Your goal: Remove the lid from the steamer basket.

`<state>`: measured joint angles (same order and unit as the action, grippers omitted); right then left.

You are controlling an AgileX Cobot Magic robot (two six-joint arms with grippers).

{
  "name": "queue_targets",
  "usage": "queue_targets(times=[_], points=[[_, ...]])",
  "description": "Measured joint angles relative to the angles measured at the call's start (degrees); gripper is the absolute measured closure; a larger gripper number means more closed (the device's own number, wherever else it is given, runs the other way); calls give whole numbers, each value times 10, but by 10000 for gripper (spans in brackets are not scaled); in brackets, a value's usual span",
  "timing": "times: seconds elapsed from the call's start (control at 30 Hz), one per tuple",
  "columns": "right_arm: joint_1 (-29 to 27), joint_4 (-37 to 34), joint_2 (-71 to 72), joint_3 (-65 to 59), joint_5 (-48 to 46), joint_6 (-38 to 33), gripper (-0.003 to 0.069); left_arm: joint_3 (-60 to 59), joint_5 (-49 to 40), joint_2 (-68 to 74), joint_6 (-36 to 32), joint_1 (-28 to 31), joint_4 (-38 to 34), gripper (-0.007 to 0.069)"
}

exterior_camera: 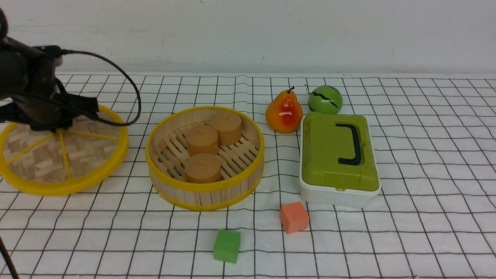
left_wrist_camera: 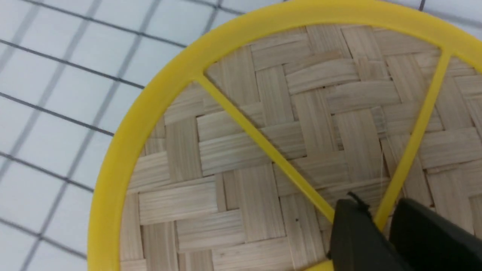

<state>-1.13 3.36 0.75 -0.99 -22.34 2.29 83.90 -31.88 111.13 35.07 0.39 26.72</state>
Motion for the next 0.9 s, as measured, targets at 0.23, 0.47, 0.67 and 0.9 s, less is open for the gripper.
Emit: queue_targets(times=[0.23,0.47,0.67,0.9], points=[[0,0,0,0,0,0,419,0,31,23,1,-3,1,435],[0,0,0,0,0,0,419,0,-6,-48,-3,-3,-3,343],[0,0,0,0,0,0,419,-24,6,-236,-37,-3,-49,610],[0,0,0,0,0,0,419,-227,173,-506,-89,-3,-91,637]])
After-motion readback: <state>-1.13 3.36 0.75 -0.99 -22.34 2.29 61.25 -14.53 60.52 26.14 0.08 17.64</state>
